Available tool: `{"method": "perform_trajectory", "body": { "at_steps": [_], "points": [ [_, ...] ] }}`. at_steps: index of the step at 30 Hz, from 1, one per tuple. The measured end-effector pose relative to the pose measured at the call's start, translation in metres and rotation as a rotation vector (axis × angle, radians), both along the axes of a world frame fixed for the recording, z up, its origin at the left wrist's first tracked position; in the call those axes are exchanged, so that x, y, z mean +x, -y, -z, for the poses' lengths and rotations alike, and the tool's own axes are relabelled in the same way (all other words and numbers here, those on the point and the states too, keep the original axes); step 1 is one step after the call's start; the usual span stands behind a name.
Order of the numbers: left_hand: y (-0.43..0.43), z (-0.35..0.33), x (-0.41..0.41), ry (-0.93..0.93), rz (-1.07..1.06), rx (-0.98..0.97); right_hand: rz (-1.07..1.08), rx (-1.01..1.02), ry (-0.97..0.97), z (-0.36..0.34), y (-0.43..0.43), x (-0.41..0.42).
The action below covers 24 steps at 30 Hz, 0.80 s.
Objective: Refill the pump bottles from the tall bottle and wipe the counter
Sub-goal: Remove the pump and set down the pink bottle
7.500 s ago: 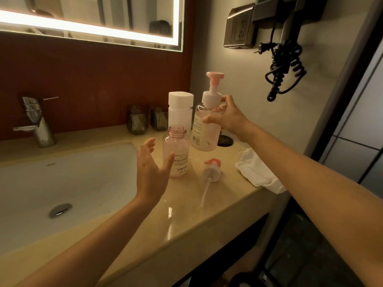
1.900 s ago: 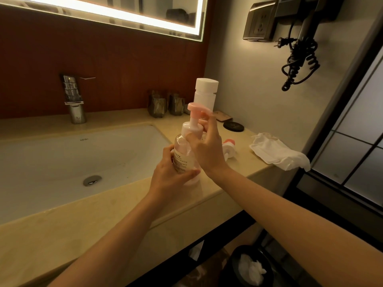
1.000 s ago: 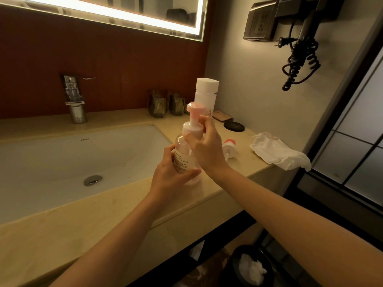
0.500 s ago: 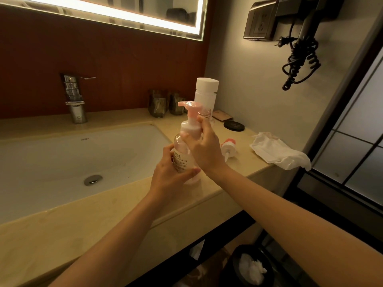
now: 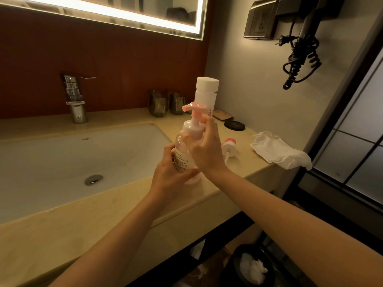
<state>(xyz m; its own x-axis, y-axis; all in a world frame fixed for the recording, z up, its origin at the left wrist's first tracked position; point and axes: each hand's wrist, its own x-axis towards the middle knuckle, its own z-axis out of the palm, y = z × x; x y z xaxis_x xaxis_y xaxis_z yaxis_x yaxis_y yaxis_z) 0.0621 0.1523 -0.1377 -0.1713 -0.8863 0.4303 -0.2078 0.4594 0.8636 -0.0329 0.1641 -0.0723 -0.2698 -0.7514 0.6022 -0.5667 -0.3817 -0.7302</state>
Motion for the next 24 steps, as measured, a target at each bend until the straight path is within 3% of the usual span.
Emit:
{"method": "perform_trajectory", "body": {
  "at_steps": [5, 12, 18, 24],
  "points": [
    [-0.0013, -0.0018, -0.0018, 0.006, -0.004, 0.003, 0.150, -0.048, -0.039, 0.0020, 0.0033, 0.0006],
    [-0.0004, -0.0016, -0.0016, 0.009, -0.015, 0.004, -0.021, 0.007, -0.003, 0.0024, -0.0009, 0.0002],
    [-0.0008, -0.0013, -0.0017, 0.011, -0.012, 0.007, 0.129, -0.034, -0.043, 0.0028, 0.0023, 0.0021],
    [-0.0005, -0.0010, -0.0013, 0.006, -0.014, 0.013, 0.077, 0.011, -0.061, 0.0058, 0.0007, -0.0011]
  ]
}}
